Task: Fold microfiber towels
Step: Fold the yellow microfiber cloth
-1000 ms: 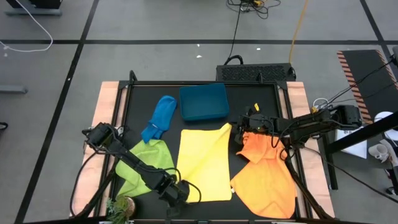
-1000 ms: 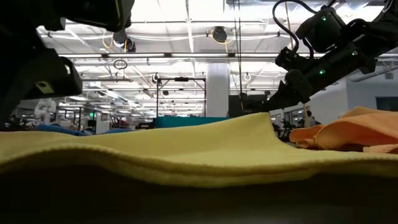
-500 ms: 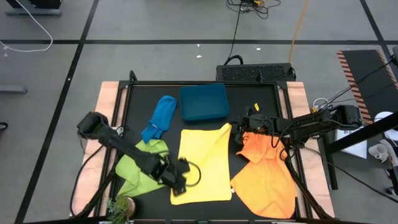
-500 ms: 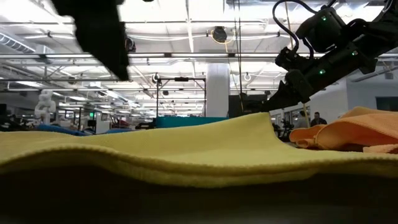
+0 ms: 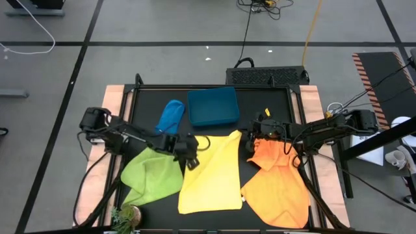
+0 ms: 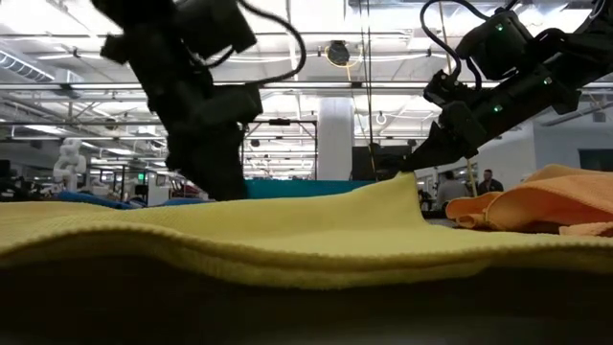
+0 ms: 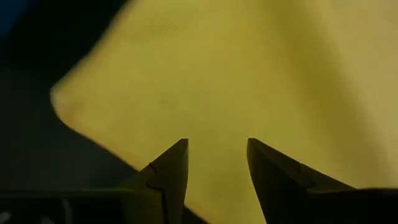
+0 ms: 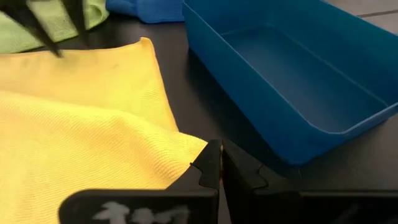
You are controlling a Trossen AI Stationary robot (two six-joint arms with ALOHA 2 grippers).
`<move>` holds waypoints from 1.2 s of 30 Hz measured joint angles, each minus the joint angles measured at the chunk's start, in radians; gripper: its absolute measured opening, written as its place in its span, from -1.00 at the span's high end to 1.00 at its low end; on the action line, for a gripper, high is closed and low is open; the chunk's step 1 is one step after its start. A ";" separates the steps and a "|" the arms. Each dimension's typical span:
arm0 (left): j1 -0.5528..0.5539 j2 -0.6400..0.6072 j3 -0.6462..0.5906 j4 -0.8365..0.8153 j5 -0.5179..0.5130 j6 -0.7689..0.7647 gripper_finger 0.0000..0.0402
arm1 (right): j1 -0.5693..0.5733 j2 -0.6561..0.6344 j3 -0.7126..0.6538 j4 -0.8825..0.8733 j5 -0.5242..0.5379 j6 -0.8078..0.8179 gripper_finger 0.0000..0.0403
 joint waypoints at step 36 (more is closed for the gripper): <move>0.230 -0.037 -0.083 0.062 0.029 0.199 0.15 | 0.000 0.000 0.000 0.015 0.000 -0.002 1.00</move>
